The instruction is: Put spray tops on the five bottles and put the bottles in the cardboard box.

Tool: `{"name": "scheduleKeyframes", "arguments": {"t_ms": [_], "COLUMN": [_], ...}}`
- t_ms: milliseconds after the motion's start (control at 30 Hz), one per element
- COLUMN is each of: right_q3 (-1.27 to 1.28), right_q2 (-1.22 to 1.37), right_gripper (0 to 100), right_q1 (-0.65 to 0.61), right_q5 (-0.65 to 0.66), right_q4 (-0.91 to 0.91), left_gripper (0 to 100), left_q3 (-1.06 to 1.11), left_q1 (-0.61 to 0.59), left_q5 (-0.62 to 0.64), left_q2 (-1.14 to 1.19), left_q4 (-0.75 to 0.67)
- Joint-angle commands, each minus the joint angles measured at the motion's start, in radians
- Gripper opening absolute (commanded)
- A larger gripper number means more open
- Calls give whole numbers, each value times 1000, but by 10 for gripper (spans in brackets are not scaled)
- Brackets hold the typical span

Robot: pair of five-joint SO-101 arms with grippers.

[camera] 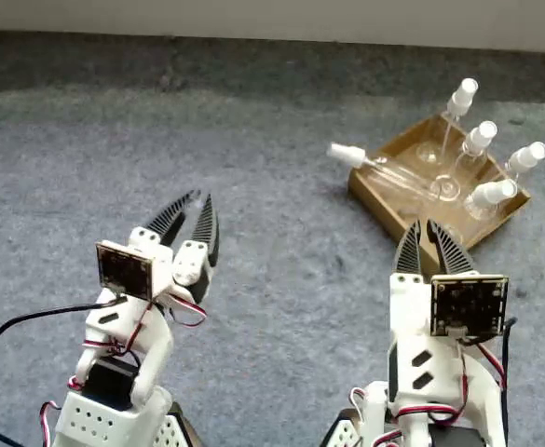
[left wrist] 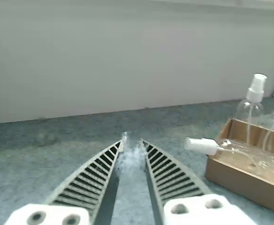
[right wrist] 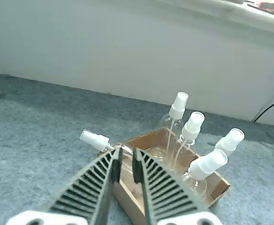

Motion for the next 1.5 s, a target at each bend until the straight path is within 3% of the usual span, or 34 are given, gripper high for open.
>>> {"name": "scheduleKeyframes", "arguments": {"t_ms": [0, 167, 400, 767, 1067, 1267, 1467], "right_q3": [-50, -53, -104, -91, -91, -88, 122], "right_q2": [-42, -122, -114, -114, -114, -114, -114], "right_gripper": [5, 5, 5, 5, 5, 5, 5], "right_q1": [-15, -15, -16, -16, -16, -16, -16], "right_q5": [5, 5, 5, 5, 5, 5, 5], "right_q4": [47, 107, 196, 209, 352, 446, 458], "left_gripper": [6, 6, 5, 7, 6, 6, 5], "left_q3": [-88, -47, -35, 101, 156, 156, 156], "left_q1": [-107, -162, -343, -314, -325, -323, -323], "left_q5": [-11, -11, -9, -12, -11, -11, -14], "left_q2": [-5, -5, -7, -5, -5, -5, -5], "left_q4": [-17, 15, 169, 428, 529, 729, 858]}}
